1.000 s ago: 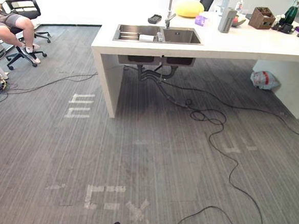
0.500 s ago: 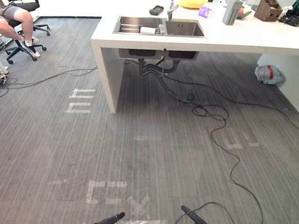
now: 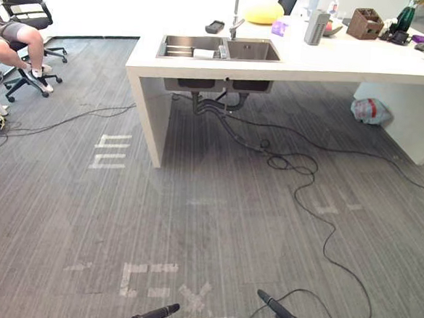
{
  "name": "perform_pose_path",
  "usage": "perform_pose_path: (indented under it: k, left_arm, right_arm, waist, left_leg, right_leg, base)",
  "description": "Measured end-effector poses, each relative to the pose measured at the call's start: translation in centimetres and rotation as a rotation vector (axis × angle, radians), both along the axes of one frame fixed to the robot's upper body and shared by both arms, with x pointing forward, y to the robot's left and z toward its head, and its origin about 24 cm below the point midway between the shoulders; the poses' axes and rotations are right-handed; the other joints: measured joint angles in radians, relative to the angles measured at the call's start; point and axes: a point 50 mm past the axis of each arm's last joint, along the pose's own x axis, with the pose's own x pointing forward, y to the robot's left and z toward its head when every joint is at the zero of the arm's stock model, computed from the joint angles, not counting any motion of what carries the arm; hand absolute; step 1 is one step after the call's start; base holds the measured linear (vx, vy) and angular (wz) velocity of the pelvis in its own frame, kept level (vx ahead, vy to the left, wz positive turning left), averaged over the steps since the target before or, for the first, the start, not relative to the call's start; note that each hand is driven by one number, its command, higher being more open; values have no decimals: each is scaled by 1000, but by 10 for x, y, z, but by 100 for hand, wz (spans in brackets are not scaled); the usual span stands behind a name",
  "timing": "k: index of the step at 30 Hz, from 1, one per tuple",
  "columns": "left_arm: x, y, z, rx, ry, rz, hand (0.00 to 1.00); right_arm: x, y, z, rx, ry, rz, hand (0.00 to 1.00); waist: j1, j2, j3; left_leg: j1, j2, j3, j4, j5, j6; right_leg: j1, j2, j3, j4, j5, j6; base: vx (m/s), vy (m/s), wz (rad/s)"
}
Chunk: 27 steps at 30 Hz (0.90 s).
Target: Walk over to the sink, pick up the cup, carry it to the dishwasher, place the cup inside the dishwasher, then close the dishwasher door
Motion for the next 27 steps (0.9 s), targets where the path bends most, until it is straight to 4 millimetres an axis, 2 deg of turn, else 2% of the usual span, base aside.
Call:
perform_pose_path:
  k: [4, 6, 8, 10, 11, 13, 20, 21, 22, 23, 24, 25, 26, 27]
  left_arm:
    - [-7, 1, -1, -7, 23, 47, 100]
    - [-7, 3, -1, -4, 17, 68, 100]
    - [-6, 4, -1, 3, 13, 71, 100]
    - [-6, 4, -1, -1, 11, 81, 100]
    - [-6, 4, 0, -12, 7, 108, 100]
    - [-8, 2, -1, -24, 11, 154, 100]
    - [-14, 1, -2, -28, 9, 214, 100]
    - [-12, 1, -2, -29, 3, 210, 100]
    - [-12, 1, -1, -29, 0, 209, 100]
    - [-10, 1, -1, -32, -6, 201, 100]
    - [-7, 3, 0, -31, -22, 192, 100]
    - [-5, 5, 0, -27, -31, 180, 100]
    - [0, 8, 1, -13, -43, 161, 100]
    - [4, 9, 2, -5, -46, 153, 100]
  right_arm:
    - [-5, -1, -1, 4, 15, -16, 100]
    - [-8, 0, -2, 11, 21, -19, 100]
    - [-9, -1, -2, 11, 24, -19, 100]
    - [-10, -1, -2, 15, 27, -29, 100]
    - [-9, -1, -2, 22, 26, -47, 100]
    - [-11, -1, -3, 31, 33, -66, 100]
    - [-20, -1, -4, 55, 57, -123, 100]
    - [-20, -1, -4, 54, 57, -123, 100]
    - [-21, -2, -4, 53, 58, -123, 100]
    - [-21, -3, -3, 47, 53, -120, 100]
    - [-21, -3, -3, 42, 47, -111, 100]
    - [-20, -3, -3, 39, 40, -106, 100]
    - [-14, -5, -1, 30, 20, -89, 100]
    - [-10, -5, -1, 25, 9, -87, 100]
  waist:
    - [0, -2, 0]
    - [2, -7, 4]
    - [3, -1, 11]
    - [4, -6, 21]
    - [5, 2, 29]
    - [5, -1, 34]
    - [3, 0, 33]
    - [3, 0, 33]
    - [2, 0, 33]
    - [2, -1, 34]
    - [3, -10, 39]
    - [4, -18, 44]
    - [2, -26, 54]
    - [1, -32, 64]
  left_leg:
    - [-5, 5, 7, 1, -5, -1]
    - [-43, 13, 5, 71, -36, 1]
    - [-89, 28, 1, 166, -75, -1]
    - [-81, 32, 3, 157, -76, -3]
    - [-68, 33, 6, 145, -76, -4]
    - [-50, 31, 15, 115, -69, -10]
    - [-33, 22, 47, 55, -61, -11]
    - [-34, 18, 48, 51, -63, -7]
    - [-35, 17, 48, 52, -66, -4]
    - [-35, 14, 44, 65, -76, 5]
    - [-24, 2, 37, 82, -90, 14]
    - [-21, -7, 36, 97, -101, 18]
    - [-16, -23, 33, 132, -126, 29]
    - [-6, -33, 27, 145, -136, 41]
  right_leg:
    - [6, 1, -18, -24, 7, -8]
    - [1, 0, -18, -27, 10, -7]
    - [-4, 2, -18, -24, 23, -21]
    - [-3, 7, -16, -24, 23, -21]
    - [2, 10, -10, -25, 22, -21]
    - [3, 14, 2, -27, 22, -20]
    - [-18, 16, 25, -32, 17, -14]
    - [-26, 11, 21, -17, -4, -4]
    - [-37, 7, 18, 11, -23, -3]
    - [-84, -10, 10, 132, -84, 8]
    - [-148, -45, 3, 310, -160, 33]
    - [-190, -67, -4, 423, -190, 35]
    - [-275, -120, -25, 637, -210, 27]
    - [-314, -152, -34, 748, -202, 33]
  base:
    - [-25, -21, -7]
    - [24, -9, 1]
    - [87, -27, -2]
    - [63, -27, -6]
    - [30, -22, -11]
    - [2, -14, -18]
    - [1, -4, -12]
    - [39, 10, 0]
    - [71, 33, 11]
    - [83, 67, 17]
    - [82, 80, 15]
    - [62, 78, 9]
    - [36, 51, 5]
    - [57, 60, 19]
